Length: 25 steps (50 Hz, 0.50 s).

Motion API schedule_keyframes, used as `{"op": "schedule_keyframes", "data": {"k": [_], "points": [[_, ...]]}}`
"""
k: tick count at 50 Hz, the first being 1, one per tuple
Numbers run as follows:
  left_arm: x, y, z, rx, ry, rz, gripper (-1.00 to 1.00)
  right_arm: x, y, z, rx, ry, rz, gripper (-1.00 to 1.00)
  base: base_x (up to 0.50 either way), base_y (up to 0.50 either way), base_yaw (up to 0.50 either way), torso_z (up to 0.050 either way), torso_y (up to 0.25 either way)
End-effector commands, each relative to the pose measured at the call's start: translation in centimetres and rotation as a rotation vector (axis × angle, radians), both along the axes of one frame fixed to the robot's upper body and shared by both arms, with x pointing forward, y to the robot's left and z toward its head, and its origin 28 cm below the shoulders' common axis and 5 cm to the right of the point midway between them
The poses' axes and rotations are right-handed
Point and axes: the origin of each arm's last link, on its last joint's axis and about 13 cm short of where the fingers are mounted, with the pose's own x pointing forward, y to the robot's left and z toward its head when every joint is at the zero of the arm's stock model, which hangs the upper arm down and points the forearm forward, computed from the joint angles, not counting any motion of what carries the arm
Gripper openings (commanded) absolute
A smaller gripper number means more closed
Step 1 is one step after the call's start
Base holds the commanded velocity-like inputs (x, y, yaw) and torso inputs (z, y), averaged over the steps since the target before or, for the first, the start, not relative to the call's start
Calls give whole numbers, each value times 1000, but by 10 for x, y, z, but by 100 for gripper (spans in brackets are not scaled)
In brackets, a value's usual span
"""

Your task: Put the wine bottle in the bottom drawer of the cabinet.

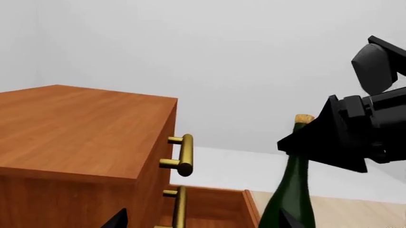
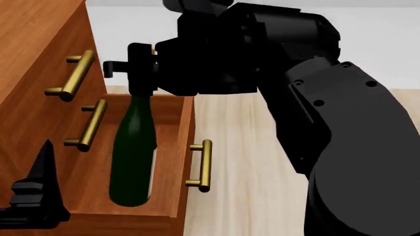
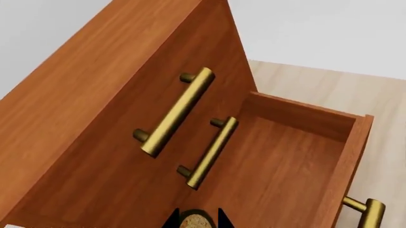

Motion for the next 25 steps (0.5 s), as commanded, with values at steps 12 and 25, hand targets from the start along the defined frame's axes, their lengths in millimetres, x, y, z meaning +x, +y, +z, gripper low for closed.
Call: {"op": "schedule_keyframes", "data": {"k": [12,25], "points": [[0,-1,0,-5,-5,-9,100,-4,10,3,13,-10,77,-100,0,0,0,1,1],[-1,-3,0,1,-10,-19,100,-4,10,2,-5,-12,78,-100,0,0,0,0,0]]}}
